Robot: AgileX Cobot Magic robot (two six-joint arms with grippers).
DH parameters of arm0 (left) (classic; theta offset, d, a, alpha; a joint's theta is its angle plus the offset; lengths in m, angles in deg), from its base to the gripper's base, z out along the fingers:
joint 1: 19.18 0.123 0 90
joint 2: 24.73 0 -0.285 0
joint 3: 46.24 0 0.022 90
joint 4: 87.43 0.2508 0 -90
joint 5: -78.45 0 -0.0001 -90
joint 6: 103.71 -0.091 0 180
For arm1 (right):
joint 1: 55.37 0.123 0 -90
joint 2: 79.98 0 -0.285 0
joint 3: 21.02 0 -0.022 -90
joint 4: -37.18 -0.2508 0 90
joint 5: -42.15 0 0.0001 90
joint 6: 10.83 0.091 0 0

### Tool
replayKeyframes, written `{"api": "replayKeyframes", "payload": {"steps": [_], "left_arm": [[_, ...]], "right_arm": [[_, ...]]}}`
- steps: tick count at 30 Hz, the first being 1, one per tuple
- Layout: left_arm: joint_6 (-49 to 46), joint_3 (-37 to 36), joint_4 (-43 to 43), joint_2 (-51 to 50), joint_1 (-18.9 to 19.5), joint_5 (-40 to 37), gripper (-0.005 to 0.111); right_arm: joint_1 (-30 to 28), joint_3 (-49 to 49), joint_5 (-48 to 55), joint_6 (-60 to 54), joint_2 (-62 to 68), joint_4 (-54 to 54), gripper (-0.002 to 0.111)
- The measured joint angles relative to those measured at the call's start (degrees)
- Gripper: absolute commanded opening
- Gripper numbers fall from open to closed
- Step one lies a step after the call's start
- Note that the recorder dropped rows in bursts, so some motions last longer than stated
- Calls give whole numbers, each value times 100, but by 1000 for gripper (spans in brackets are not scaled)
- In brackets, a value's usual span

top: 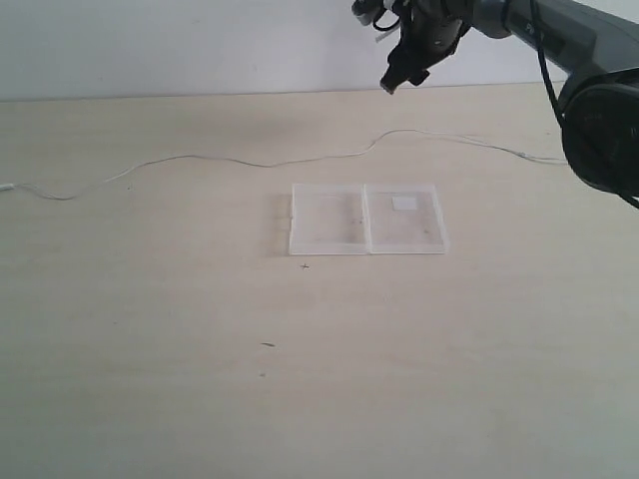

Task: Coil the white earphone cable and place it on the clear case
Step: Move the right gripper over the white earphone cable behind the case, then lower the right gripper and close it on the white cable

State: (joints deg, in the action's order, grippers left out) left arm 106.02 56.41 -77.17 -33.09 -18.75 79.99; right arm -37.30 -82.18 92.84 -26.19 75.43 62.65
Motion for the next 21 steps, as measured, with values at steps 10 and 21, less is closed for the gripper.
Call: {"api": "replayKeyframes", "payload": {"steps": [10, 21], "left_arm": [[4, 0, 0, 0, 0, 0, 0], [4, 0, 0, 0, 0, 0, 0]], "right_arm": [[0, -22, 717, -4280, 213, -831, 56], [0, -22, 551, -4874, 607, -1181, 56]]}}
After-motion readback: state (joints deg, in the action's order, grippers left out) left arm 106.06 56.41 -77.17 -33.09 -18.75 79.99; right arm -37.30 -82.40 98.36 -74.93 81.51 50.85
